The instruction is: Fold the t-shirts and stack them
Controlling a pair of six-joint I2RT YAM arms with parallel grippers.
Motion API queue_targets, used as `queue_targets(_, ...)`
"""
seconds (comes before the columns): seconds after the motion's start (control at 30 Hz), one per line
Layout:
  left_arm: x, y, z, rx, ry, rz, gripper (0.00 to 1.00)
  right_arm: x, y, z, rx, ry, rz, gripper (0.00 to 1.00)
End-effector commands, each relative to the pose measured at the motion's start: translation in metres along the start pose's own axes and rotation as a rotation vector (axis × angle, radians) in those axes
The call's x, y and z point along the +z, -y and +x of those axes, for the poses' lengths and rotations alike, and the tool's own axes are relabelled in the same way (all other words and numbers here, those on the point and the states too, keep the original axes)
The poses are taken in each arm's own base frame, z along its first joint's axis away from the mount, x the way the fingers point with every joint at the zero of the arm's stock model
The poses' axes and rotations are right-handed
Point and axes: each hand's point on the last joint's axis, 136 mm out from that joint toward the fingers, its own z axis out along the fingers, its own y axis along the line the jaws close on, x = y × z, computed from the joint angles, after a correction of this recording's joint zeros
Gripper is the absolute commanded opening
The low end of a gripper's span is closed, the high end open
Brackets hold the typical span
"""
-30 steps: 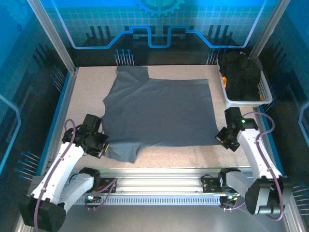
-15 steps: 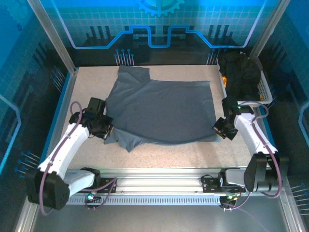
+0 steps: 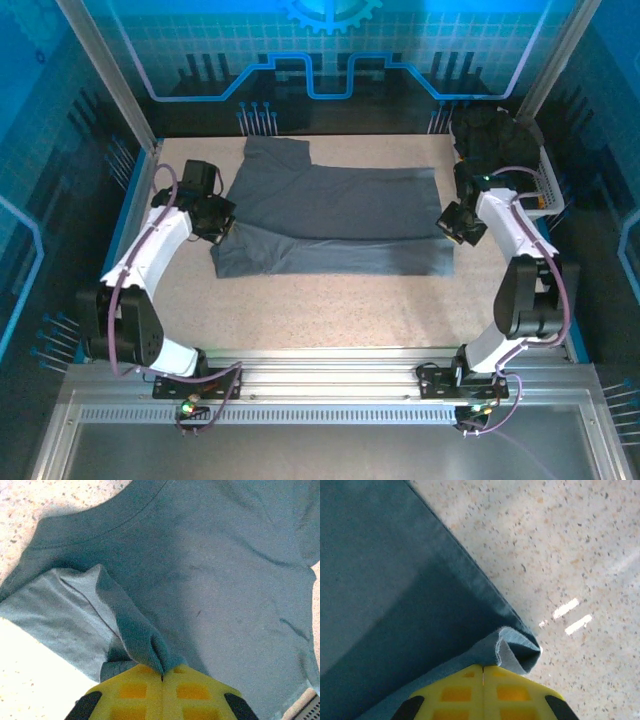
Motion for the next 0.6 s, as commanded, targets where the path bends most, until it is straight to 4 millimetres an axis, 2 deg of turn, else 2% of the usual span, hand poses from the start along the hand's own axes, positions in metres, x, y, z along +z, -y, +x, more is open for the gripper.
queue_targets(0.0,0.002,0.014,-0.012,0.071,0.015,0.020,0.00,0.004,-0.006,-0.011,-0.030,0.021,0.033,0.00)
queue_targets(0.4,0.031,0.039,-0.026,0.163,0.003,0.021,0.00,0.028,-0.018,-0.022,-0.055,-0.016,0.070,0.00)
queue_targets(0.57,0.049,0.045,-0.026,0.196,-0.031,0.014,0.00,0.037,-0.024,-0.026,-0.067,-0.033,0.075,0.00)
